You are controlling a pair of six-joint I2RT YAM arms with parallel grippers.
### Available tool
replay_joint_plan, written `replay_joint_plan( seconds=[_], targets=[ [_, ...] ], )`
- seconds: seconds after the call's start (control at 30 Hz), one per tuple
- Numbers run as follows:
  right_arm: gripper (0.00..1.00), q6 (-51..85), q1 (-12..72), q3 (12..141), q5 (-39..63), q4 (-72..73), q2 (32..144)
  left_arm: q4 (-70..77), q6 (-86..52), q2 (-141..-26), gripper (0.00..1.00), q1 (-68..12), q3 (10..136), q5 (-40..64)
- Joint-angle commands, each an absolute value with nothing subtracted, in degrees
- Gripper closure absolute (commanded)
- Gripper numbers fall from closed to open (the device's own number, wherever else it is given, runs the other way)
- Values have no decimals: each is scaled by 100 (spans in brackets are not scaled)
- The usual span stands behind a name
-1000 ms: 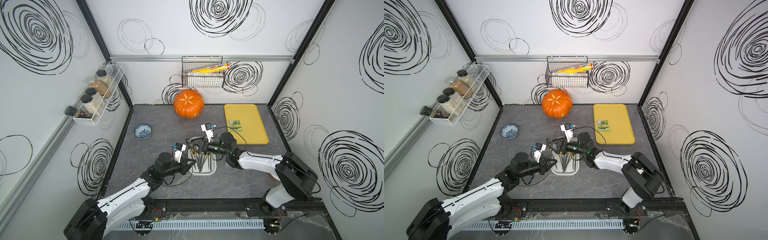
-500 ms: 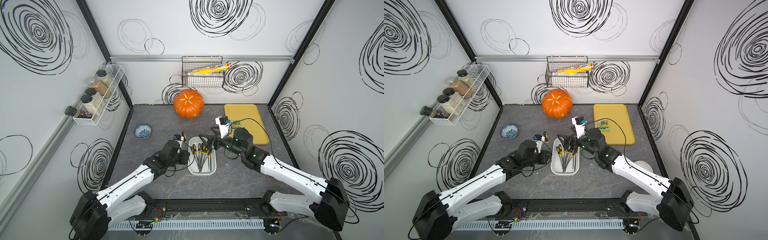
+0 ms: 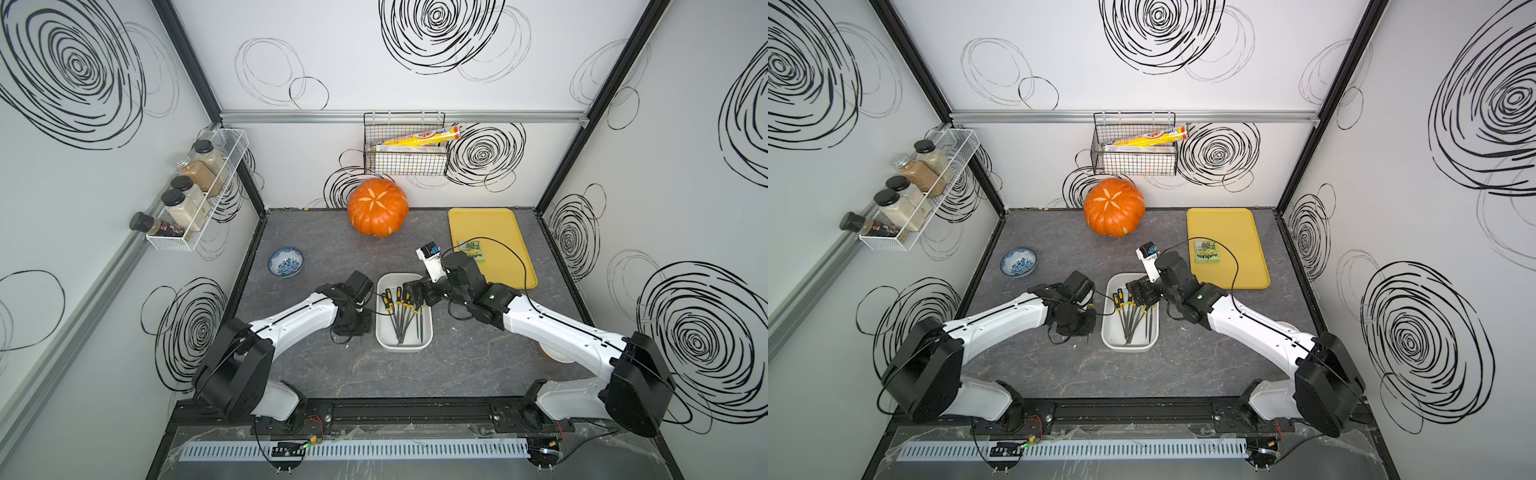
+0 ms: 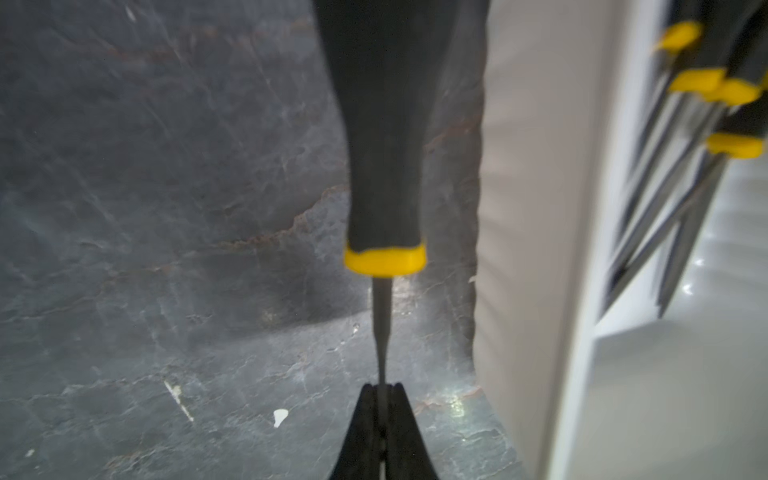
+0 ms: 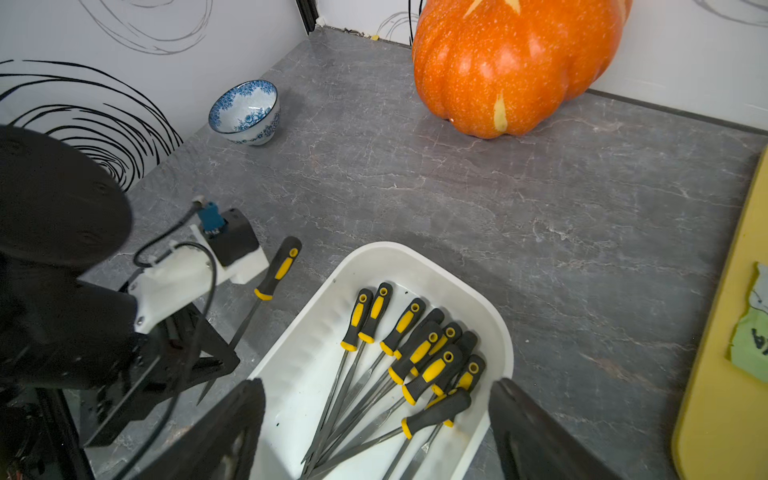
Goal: Take the file tool out of the storage box
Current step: Pick up the file tool from the storage box, then place the file tool at the center of the board.
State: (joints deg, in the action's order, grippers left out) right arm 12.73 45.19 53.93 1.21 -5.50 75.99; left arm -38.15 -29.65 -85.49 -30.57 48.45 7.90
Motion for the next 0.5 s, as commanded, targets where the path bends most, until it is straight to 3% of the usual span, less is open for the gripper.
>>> replay_joint_plan(
  seconds=[0.0, 0.47],
  targets=[
    [10, 1235, 4523, 5306, 49, -628, 7379, -4302, -2708, -8871, 100, -3015, 5111, 1042],
    [9, 1248, 4525, 5053, 297, -545, 7258, -4990, -2591, -10227, 100, -2839, 5996, 1143]
  ],
)
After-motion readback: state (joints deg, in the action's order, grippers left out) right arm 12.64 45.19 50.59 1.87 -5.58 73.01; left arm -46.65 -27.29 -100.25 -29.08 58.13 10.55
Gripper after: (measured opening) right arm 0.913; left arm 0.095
